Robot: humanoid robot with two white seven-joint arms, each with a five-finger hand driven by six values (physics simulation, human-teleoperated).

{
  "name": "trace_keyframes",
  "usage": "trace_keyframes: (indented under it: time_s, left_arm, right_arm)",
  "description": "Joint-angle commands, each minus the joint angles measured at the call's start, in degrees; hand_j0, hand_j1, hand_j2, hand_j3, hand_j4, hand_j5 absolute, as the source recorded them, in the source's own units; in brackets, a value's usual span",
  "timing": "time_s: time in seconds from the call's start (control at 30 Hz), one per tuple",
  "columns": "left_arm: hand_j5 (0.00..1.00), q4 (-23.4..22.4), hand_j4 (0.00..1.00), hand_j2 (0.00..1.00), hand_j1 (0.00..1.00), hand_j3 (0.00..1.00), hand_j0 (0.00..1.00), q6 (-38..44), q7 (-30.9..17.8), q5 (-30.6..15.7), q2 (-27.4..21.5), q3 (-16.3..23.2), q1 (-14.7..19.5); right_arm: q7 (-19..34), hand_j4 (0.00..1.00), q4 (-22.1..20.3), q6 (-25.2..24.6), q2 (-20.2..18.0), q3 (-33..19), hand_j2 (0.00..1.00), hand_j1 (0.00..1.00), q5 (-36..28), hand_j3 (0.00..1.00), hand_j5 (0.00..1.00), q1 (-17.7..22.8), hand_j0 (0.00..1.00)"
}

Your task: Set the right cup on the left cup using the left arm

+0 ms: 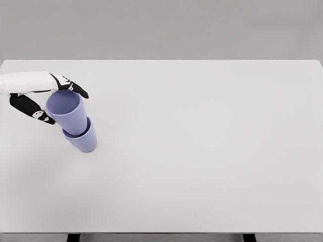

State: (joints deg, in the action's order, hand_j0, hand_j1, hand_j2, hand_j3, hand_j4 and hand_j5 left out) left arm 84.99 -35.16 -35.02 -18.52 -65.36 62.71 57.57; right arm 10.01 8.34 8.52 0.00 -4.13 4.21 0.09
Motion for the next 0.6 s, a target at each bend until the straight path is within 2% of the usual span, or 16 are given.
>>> trace_keyframes:
  time_s: [0.0, 0.07, 0.1, 0.13, 0.17, 0.23, 0.3, 0.43, 0.57]
  left_arm:
    - [0.95, 0.0, 0.95, 0.95, 0.95, 0.95, 0.95, 0.2, 0.0, -0.3, 0.0, -0.1, 0.0]
    - [0.99, 0.4, 0.99, 0.99, 0.99, 0.99, 0.99, 0.2, 0.0, -0.5, -0.3, -0.2, -0.1]
    - [1.00, 1.9, 1.00, 1.00, 1.00, 1.00, 1.00, 0.2, 0.0, -1.1, -0.9, -1.0, 0.0]
    - [1.00, 5.4, 1.00, 1.00, 1.00, 1.00, 1.00, 0.2, 0.0, -2.6, -4.6, -3.0, -0.1]
    - [1.00, 10.5, 1.00, 1.00, 1.00, 1.00, 1.00, 0.2, 0.0, -6.5, -8.6, -3.4, -0.1]
    - [1.00, 14.9, 1.00, 1.00, 1.00, 1.00, 1.00, 0.2, 0.0, -10.4, -10.8, -4.9, 0.5]
    - [1.00, 16.0, 1.00, 1.00, 1.00, 1.00, 1.00, 0.2, 0.0, -11.9, -8.4, -5.7, 0.9]
    - [1.00, 16.1, 1.00, 1.00, 1.00, 1.00, 1.00, 0.2, 0.0, -12.3, 0.8, -5.5, 2.6]
    - [1.00, 16.1, 1.00, 1.00, 1.00, 1.00, 1.00, 0.2, 0.0, -12.4, 3.1, -5.4, 2.5]
  right_arm:
    - [0.0, 1.00, 0.0, 0.0, 0.0, 0.0, 1.00, 1.00, 0.0, 1.00, 1.00, 0.0, 1.00]
    - [0.0, 1.00, 0.0, 0.0, 0.0, 0.0, 1.00, 1.00, 0.0, 1.00, 1.00, 0.0, 1.00]
    - [0.0, 1.00, 0.0, 0.0, 0.0, 0.0, 1.00, 1.00, 0.0, 1.00, 1.00, 0.0, 1.00]
    - [0.0, 1.00, 0.0, 0.0, 0.0, 0.0, 1.00, 1.00, 0.0, 1.00, 1.00, 0.0, 1.00]
    - [0.0, 1.00, 0.0, 0.0, 0.0, 0.0, 1.00, 1.00, 0.0, 1.00, 1.00, 0.0, 1.00]
    - [0.0, 1.00, 0.0, 0.0, 0.0, 0.0, 1.00, 1.00, 0.0, 1.00, 1.00, 0.0, 1.00]
    - [0.0, 1.00, 0.0, 0.0, 0.0, 0.0, 1.00, 1.00, 0.1, 1.00, 1.00, 0.0, 1.00]
    - [0.0, 1.00, 0.0, 0.0, 0.0, 0.0, 1.00, 1.00, 0.0, 1.00, 1.00, 0.0, 1.00]
    - [0.0, 1.00, 0.0, 0.0, 0.0, 0.0, 1.00, 1.00, 0.0, 1.00, 1.00, 0.0, 1.00]
